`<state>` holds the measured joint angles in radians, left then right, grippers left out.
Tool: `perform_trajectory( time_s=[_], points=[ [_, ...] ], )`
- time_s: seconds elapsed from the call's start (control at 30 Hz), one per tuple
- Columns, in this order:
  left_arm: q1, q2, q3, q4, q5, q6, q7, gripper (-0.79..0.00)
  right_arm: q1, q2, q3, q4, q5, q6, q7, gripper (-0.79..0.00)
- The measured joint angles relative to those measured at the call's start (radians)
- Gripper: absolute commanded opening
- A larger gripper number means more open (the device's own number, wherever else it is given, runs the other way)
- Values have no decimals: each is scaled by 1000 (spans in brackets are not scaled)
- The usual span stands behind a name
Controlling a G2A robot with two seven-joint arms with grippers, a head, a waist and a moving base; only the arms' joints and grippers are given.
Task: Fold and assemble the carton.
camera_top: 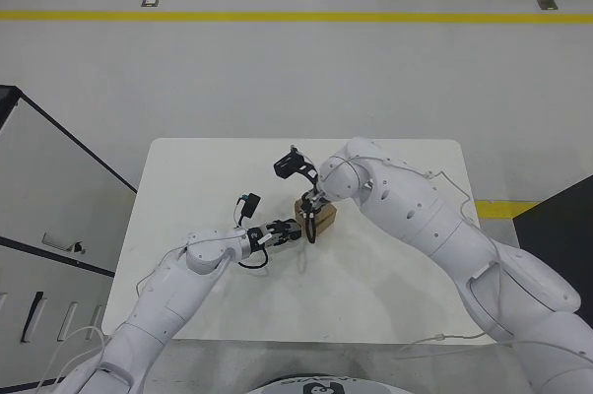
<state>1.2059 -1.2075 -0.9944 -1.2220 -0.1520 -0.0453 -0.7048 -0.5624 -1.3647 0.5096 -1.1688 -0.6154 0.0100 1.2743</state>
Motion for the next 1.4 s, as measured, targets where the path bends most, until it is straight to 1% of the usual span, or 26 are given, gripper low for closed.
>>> perform_trajectory(
  time_s=[0.03, 0.07, 0.3, 0.43, 0.7, 0.8, 0.97, 1.0, 1.13, 1.17, 1.4],
  points=[
    [0, 0, 0, 0, 0, 0, 0, -785, 1, -1, 0, -1, -5, 0, 1, -566],
    [0, 0, 0, 0, 0, 0, 0, -785, 1, -2, 0, -3, -10, 1, 4, -554],
    [0, 0, 0, 0, 0, 0, 0, -785, -5, -6, -5, -19, -53, 12, 21, -529],
    [0, 0, 0, 0, 0, 0, 0, -785, -11, -7, -2, -27, -68, 14, 31, -471],
    [0, 0, 0, 0, 0, 0, 0, -785, -24, -8, 9, -45, -95, 19, 43, -437],
    [0, 0, 0, 0, 0, 0, 0, -785, -27, -7, 12, -53, -114, 22, 47, -391],
    [0, 0, 0, 0, 0, 0, 0, -785, -35, -8, 16, -64, -141, 26, 51, -409],
    [0, 0, 0, 0, 0, 0, 0, -785, -36, -8, 17, -65, -145, 26, 52, -428],
    [0, 0, 0, 0, 0, 0, 0, -785, -41, -9, 22, -65, -158, 27, 55, -582],
    [0, 0, 0, 0, 0, 0, 0, -785, -42, -9, 24, -64, -162, 26, 55, -610],
    [0, 0, 0, 0, 0, 0, 0, -785, -48, -13, 35, -60, -177, 24, 54, -659]
  ],
)
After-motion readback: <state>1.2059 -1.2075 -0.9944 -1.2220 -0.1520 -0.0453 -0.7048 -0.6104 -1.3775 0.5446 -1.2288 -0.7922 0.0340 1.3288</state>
